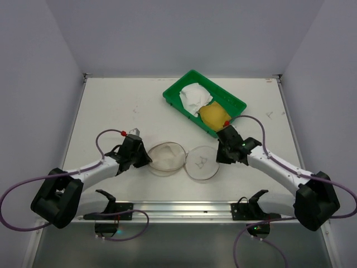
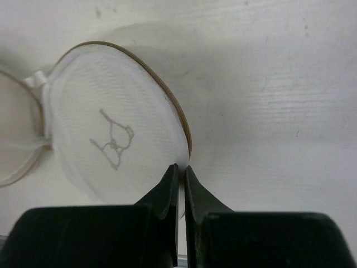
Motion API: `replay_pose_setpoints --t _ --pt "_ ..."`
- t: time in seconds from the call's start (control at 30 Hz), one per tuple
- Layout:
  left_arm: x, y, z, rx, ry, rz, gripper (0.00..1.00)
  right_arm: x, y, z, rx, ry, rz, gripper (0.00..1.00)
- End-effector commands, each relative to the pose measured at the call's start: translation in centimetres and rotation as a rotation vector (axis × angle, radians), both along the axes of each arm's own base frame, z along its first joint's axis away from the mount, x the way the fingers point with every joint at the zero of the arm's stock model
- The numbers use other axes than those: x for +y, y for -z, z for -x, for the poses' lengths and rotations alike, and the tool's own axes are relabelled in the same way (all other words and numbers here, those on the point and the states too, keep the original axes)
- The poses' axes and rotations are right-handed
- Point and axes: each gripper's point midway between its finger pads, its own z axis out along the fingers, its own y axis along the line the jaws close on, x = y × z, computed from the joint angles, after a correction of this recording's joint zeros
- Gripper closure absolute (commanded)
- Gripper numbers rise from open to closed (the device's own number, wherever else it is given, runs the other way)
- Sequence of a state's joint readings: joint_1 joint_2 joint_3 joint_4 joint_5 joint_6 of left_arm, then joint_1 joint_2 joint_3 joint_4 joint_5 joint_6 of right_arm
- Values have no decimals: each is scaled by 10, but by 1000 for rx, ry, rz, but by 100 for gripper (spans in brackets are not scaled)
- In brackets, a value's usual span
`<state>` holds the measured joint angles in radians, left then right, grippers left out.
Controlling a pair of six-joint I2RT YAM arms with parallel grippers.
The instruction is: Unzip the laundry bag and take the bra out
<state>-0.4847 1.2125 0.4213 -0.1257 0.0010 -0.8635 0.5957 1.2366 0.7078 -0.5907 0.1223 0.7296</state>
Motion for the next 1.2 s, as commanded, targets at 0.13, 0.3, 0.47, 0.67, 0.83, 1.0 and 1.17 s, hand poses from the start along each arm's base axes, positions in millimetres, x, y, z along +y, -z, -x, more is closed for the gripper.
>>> replay_pose_setpoints --t 0.13,0.3,0.47,0.67,0.83,1.0,1.17 --pt "-9 2 -11 9 20 9 100 -6 -89 -23 -179 -64 52 100" --pt "-21 -2 -19 -3 40 28 100 25 -121 -26 -216 -157 -76 100" --pt "-37 9 -10 35 77 44 100 71 -143 -27 -231 -278 -188 100" --pt "-48 9 -7 21 76 115 100 143 -155 -28 -220 -426 -335 100" --pt "-48 8 -1 23 76 135 100 195 -137 -35 -183 -492 -415 100" --pt "-45 9 2 18 71 133 100 237 -113 -40 -130 -546 -476 100" --pt "-45 15 10 33 70 155 100 265 -98 -43 -92 -544 -577 100"
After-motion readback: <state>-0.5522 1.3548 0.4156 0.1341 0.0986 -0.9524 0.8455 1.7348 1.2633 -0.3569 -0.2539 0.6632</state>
